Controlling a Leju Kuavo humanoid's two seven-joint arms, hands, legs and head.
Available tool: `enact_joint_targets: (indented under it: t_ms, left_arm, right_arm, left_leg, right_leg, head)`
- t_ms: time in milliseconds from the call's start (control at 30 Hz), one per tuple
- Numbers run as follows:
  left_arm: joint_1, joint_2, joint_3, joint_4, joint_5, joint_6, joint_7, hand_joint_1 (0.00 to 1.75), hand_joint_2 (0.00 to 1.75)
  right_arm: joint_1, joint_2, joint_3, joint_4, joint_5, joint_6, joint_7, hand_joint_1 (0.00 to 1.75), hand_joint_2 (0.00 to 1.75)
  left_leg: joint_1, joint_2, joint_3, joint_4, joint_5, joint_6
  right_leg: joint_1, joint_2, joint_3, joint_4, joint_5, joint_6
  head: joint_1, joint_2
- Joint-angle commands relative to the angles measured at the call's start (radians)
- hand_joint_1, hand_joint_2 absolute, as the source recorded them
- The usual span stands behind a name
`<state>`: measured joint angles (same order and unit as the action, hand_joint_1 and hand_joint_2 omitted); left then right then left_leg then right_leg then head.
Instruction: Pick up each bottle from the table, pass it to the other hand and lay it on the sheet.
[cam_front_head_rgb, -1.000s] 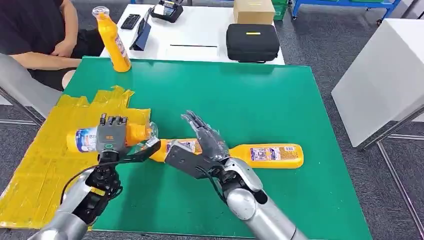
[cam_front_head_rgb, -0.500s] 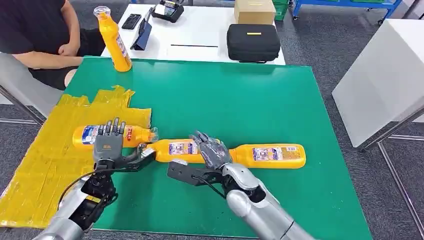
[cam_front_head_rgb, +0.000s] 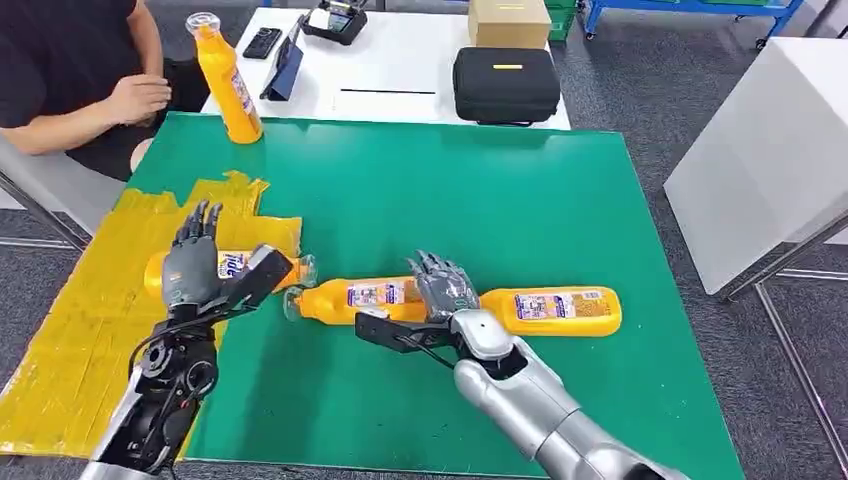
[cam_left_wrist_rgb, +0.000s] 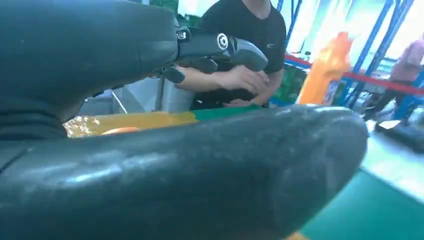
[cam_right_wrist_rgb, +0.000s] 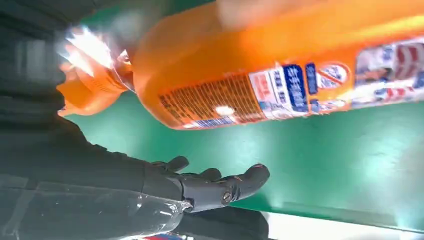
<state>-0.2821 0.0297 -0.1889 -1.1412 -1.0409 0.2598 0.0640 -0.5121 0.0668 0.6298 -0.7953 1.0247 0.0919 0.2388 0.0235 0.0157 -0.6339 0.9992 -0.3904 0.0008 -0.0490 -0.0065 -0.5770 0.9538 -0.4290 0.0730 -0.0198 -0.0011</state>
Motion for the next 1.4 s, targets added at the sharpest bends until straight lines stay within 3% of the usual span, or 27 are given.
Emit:
enact_joint_targets:
  t_ms: [33, 333, 467, 633, 667, 700, 867, 967, 1067, 1100, 1200, 1333, 1400]
  left_arm:
    - [0.018, -0.012, -0.002, -0.273, 0.201, -0.019, -0.051, 0.00, 0.00]
    - [-0.064, -0.011, -0.110, -0.199, 0.330, 0.062, -0.116, 0.00, 0.00]
    - [-0.070, -0.017, -0.114, -0.193, 0.334, 0.063, -0.115, 0.00, 0.00]
    - [-0.094, -0.032, -0.123, -0.164, 0.377, 0.066, -0.124, 0.00, 0.00]
    - [-0.097, -0.033, -0.124, -0.159, 0.379, 0.067, -0.124, 0.00, 0.00]
    - [-0.098, -0.034, -0.124, -0.158, 0.385, 0.070, -0.127, 0.00, 0.00]
    - [-0.077, -0.037, -0.105, -0.165, 0.471, 0.024, -0.111, 0.00, 0.00]
    - [-0.039, -0.067, -0.029, -0.165, 0.787, -0.156, -0.081, 0.00, 0.00]
    - [-0.009, -0.063, 0.003, -0.166, 0.888, -0.167, -0.085, 0.00, 0.00]
    - [-0.002, -0.065, 0.015, -0.169, 0.902, -0.160, -0.083, 0.00, 1.75]
    - [0.053, -0.065, 0.084, -0.227, 1.007, -0.141, -0.067, 0.00, 1.75]
    - [0.059, -0.057, 0.088, -0.234, 1.012, -0.143, -0.066, 0.00, 1.75]
    - [0.074, -0.068, 0.120, -0.255, 1.018, -0.082, -0.074, 0.00, 1.75]
  right_arm:
    - [-0.152, 0.053, -0.020, 0.239, 0.022, -0.018, -0.017, 0.00, 1.75]
    - [-0.155, 0.108, 0.054, 0.433, 0.026, 0.112, -0.127, 0.00, 1.75]
    - [-0.146, 0.106, 0.060, 0.438, 0.029, 0.107, -0.130, 0.00, 1.75]
    - [-0.133, 0.098, 0.082, 0.473, 0.013, 0.204, -0.176, 0.00, 1.75]
    - [-0.131, 0.098, 0.086, 0.476, 0.012, 0.205, -0.180, 1.24, 1.75]
    - [-0.130, 0.097, 0.087, 0.479, 0.006, 0.217, -0.187, 1.75, 1.75]
    - [-0.123, 0.090, 0.069, 0.459, -0.014, 0.126, -0.150, 1.75, 1.75]
    - [-0.129, 0.092, -0.047, 0.387, -0.115, -0.011, -0.144, 1.75, 1.75]
    - [-0.124, 0.091, -0.125, 0.281, -0.198, -0.051, -0.168, 1.75, 1.75]
    - [-0.118, 0.096, -0.159, 0.256, -0.234, -0.062, -0.174, 1.75, 1.75]
    - [-0.053, 0.098, -0.247, 0.057, -0.367, -0.111, -0.211, 1.75, 1.75]
    - [-0.043, 0.093, -0.243, 0.026, -0.373, -0.100, -0.196, 1.75, 1.75]
    - [-0.001, 0.105, -0.297, -0.064, -0.479, -0.155, -0.263, 1.75, 1.75]
  left_leg:
    - [0.000, 0.000, 0.001, 0.003, -0.002, 0.001]
    - [0.000, -0.004, 0.002, 0.000, 0.000, 0.001]
    - [0.001, -0.003, 0.003, 0.001, -0.001, 0.001]
    - [0.001, -0.002, 0.002, 0.000, 0.001, 0.001]
    - [0.001, -0.003, 0.003, 0.000, 0.001, 0.001]
    - [0.001, -0.004, 0.003, 0.000, 0.001, 0.001]
    - [0.001, -0.003, 0.007, -0.001, 0.001, 0.001]
    - [0.000, -0.002, 0.009, -0.001, 0.001, 0.001]
    - [0.000, 0.000, 0.007, -0.001, 0.001, 0.001]
    - [0.000, 0.000, 0.007, 0.000, 0.001, 0.001]
    - [0.000, 0.004, 0.004, 0.000, 0.000, 0.001]
    - [0.000, 0.000, 0.003, 0.001, 0.001, 0.001]
    - [0.000, 0.000, 0.001, 0.000, 0.001, 0.001]
  right_leg:
    - [0.001, 0.001, 0.000, 0.003, -0.001, -0.006]
    - [0.001, -0.002, 0.002, 0.000, -0.001, -0.004]
    - [0.001, -0.001, 0.003, 0.001, -0.001, -0.005]
    - [0.001, -0.002, 0.002, -0.001, 0.000, -0.003]
    - [0.002, -0.002, 0.003, -0.001, 0.000, -0.004]
    - [0.001, -0.003, 0.004, -0.001, 0.000, -0.004]
    - [0.001, -0.003, 0.007, -0.002, 0.000, -0.005]
    - [0.001, -0.002, 0.007, -0.002, 0.000, -0.005]
    - [0.000, 0.000, 0.005, -0.001, 0.001, -0.005]
    - [0.000, 0.001, 0.005, -0.001, 0.001, -0.004]
    - [0.000, 0.004, 0.002, 0.001, 0.002, -0.003]
    - [0.001, 0.001, 0.002, 0.001, 0.001, -0.002]
    - [0.001, 0.000, 0.000, 0.000, 0.001, -0.002]
  head:
    - [0.000, 0.000]
    - [0.000, 0.000]
    - [0.000, 0.000]
    - [0.000, 0.000]
    - [0.000, 0.000]
    - [0.000, 0.000]
    - [0.000, 0.000]
    - [0.000, 0.000]
    - [0.000, 0.000]
    - [0.000, 0.000]
    - [0.000, 0.000]
    - [0.000, 0.000]
    - [0.000, 0.000]
